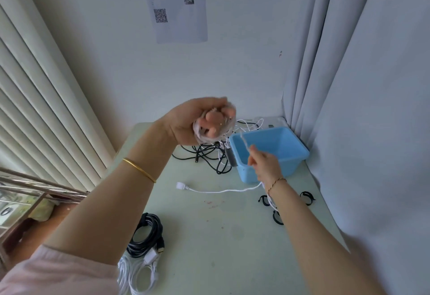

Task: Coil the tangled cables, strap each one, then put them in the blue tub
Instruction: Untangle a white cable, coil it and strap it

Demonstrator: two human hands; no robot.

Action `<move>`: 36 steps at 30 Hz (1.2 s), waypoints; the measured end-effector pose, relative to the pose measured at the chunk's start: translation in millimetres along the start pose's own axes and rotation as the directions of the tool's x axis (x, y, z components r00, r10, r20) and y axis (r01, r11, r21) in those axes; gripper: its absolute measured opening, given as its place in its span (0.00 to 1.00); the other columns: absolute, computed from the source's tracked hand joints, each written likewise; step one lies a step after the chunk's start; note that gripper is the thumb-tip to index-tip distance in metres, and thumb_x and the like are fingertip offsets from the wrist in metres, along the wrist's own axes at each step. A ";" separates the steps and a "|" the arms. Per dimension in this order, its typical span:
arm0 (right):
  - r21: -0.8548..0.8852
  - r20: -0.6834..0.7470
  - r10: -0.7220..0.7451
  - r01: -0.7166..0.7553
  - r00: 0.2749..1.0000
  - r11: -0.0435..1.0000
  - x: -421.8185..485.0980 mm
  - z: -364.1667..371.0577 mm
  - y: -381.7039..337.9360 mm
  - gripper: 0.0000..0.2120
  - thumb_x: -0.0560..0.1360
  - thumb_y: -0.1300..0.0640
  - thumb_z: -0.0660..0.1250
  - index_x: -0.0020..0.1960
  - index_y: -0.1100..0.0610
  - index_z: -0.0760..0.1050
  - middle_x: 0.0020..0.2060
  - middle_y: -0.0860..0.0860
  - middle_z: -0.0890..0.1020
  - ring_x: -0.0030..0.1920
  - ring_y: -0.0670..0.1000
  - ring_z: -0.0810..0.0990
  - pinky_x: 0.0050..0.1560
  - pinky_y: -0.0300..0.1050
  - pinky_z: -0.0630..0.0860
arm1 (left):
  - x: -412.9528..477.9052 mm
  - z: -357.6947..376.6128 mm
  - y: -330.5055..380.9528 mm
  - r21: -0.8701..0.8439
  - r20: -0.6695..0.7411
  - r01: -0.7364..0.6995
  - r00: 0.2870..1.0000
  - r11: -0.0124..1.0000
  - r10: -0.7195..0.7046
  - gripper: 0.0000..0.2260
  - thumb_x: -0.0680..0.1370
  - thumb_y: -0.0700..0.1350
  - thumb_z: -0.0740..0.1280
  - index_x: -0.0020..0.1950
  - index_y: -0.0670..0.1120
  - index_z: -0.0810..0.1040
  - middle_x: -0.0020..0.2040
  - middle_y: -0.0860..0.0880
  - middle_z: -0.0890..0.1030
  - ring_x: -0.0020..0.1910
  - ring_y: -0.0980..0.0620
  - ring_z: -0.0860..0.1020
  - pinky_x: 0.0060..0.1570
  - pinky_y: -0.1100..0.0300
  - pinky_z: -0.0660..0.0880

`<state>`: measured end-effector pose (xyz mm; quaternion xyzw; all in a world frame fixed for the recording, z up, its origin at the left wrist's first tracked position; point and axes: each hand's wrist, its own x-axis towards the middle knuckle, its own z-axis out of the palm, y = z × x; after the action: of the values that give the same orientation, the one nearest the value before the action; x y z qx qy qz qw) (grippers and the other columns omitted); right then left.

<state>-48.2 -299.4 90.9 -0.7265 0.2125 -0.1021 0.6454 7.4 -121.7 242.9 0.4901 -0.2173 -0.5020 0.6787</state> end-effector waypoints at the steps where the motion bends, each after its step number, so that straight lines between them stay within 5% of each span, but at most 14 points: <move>1: -0.024 0.155 0.007 -0.003 0.988 1.000 -6.4 1.7 -0.8 0.23 0.78 0.46 0.61 0.28 0.56 0.71 0.20 0.46 0.64 0.21 0.44 0.59 0.24 0.36 0.58 | 2.2 3.1 1.8 -0.123 -0.013 -0.064 0.998 0.990 0.063 0.16 0.75 0.48 0.59 0.37 0.40 0.81 0.21 0.53 0.72 0.18 0.60 0.70 0.25 0.68 0.71; 4: -0.092 0.423 0.036 0.004 0.905 0.996 -23.2 1.1 -12.8 0.25 0.79 0.44 0.59 0.28 0.57 0.73 0.20 0.47 0.60 0.21 0.46 0.53 0.23 0.37 0.51 | 10.7 0.8 3.0 -0.340 -0.223 -0.273 0.953 0.900 0.205 0.18 0.80 0.49 0.57 0.46 0.37 0.78 0.26 0.51 0.74 0.21 0.57 0.74 0.33 0.66 0.77; 8: -0.137 0.586 0.049 0.039 0.809 0.990 -42.0 -6.9 -37.3 0.25 0.79 0.45 0.58 0.29 0.58 0.76 0.21 0.48 0.58 0.23 0.47 0.53 0.24 0.39 0.51 | 18.1 -16.1 -1.5 -0.321 -0.414 -0.483 0.845 0.815 0.338 0.19 0.84 0.49 0.50 0.49 0.36 0.73 0.32 0.47 0.77 0.27 0.54 0.71 0.44 0.59 0.81; 14: 0.059 0.556 -0.118 0.103 0.823 0.993 -48.2 -22.2 -62.7 0.23 0.73 0.43 0.62 0.29 0.59 0.76 0.19 0.47 0.58 0.22 0.46 0.53 0.25 0.40 0.49 | 17.6 -20.9 -12.1 -0.065 -0.575 -0.396 0.765 0.916 0.290 0.13 0.84 0.46 0.51 0.51 0.37 0.68 0.40 0.41 0.77 0.32 0.51 0.73 0.53 0.52 0.77; 17: 0.131 0.534 -0.215 0.171 0.818 0.977 -51.6 -24.2 -72.5 0.20 0.72 0.47 0.65 0.30 0.61 0.75 0.18 0.46 0.59 0.21 0.46 0.54 0.24 0.40 0.52 | 18.8 -12.2 -16.6 0.210 -0.569 -0.189 0.774 0.959 0.277 0.11 0.84 0.43 0.51 0.49 0.38 0.67 0.41 0.41 0.77 0.36 0.50 0.73 0.46 0.56 0.75; 19: 0.127 0.481 -0.276 0.245 0.832 0.961 -49.8 -24.4 -78.8 0.15 0.73 0.55 0.69 0.31 0.62 0.74 0.18 0.46 0.61 0.21 0.46 0.56 0.25 0.40 0.58 | 19.2 -6.2 -23.6 0.507 -0.523 0.033 0.806 0.861 0.277 0.15 0.84 0.43 0.51 0.45 0.38 0.72 0.39 0.43 0.78 0.35 0.52 0.74 0.39 0.62 0.74; 21: 0.127 0.388 -0.309 0.282 0.868 0.951 -44.3 -25.4 -82.0 0.09 0.69 0.58 0.68 0.33 0.63 0.75 0.21 0.51 0.64 0.22 0.46 0.59 0.28 0.40 0.64 | 18.2 0.2 -28.2 0.730 -0.474 0.210 0.841 0.650 0.260 0.18 0.84 0.44 0.52 0.44 0.36 0.75 0.37 0.44 0.78 0.32 0.53 0.75 0.33 0.66 0.72; 26: 0.125 0.248 -0.355 0.334 0.901 0.934 -28.4 -26.7 -77.2 0.01 0.72 0.66 0.70 0.42 0.62 0.80 0.29 0.48 0.80 0.31 0.42 0.76 0.39 0.40 0.73 | 9.2 21.1 -21.0 0.866 -0.320 0.285 0.947 0.412 0.017 0.19 0.82 0.56 0.54 0.44 0.45 0.76 0.28 0.53 0.79 0.27 0.57 0.75 0.29 0.68 0.70; 29: 0.072 0.284 -0.431 0.429 0.857 0.901 -25.9 -23.2 -75.1 0.05 0.71 0.66 0.71 0.41 0.57 0.80 0.37 0.51 0.82 0.39 0.44 0.79 0.46 0.37 0.75 | 9.8 19.3 -23.4 0.908 -0.330 0.341 0.940 0.244 -0.087 0.15 0.79 0.50 0.63 0.33 0.51 0.80 0.25 0.51 0.77 0.27 0.52 0.76 0.35 0.62 0.75; 32: -0.215 0.256 -0.489 0.542 0.834 0.812 -18.9 -25.1 -69.5 0.06 0.72 0.63 0.71 0.41 0.53 0.80 0.38 0.51 0.82 0.43 0.49 0.79 0.50 0.42 0.76 | 7.2 17.7 -21.5 0.802 -0.318 0.367 0.930 0.471 -0.183 0.15 0.80 0.45 0.58 0.42 0.40 0.81 0.22 0.49 0.72 0.21 0.53 0.70 0.26 0.64 0.73; 36: -0.435 0.127 -0.510 0.510 0.850 0.742 -10.2 -24.4 -50.1 0.10 0.71 0.57 0.72 0.52 0.53 0.79 0.48 0.51 0.80 0.52 0.52 0.77 0.55 0.48 0.74 | 4.7 3.6 -15.2 0.538 -0.074 0.222 0.973 0.813 -0.217 0.19 0.81 0.45 0.52 0.43 0.37 0.78 0.19 0.50 0.67 0.20 0.54 0.69 0.21 0.67 0.65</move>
<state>-58.8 -312.9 145.0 -0.8865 0.0236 -0.2225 0.4052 -0.7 -127.7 230.0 0.6862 -0.2893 -0.4923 0.4506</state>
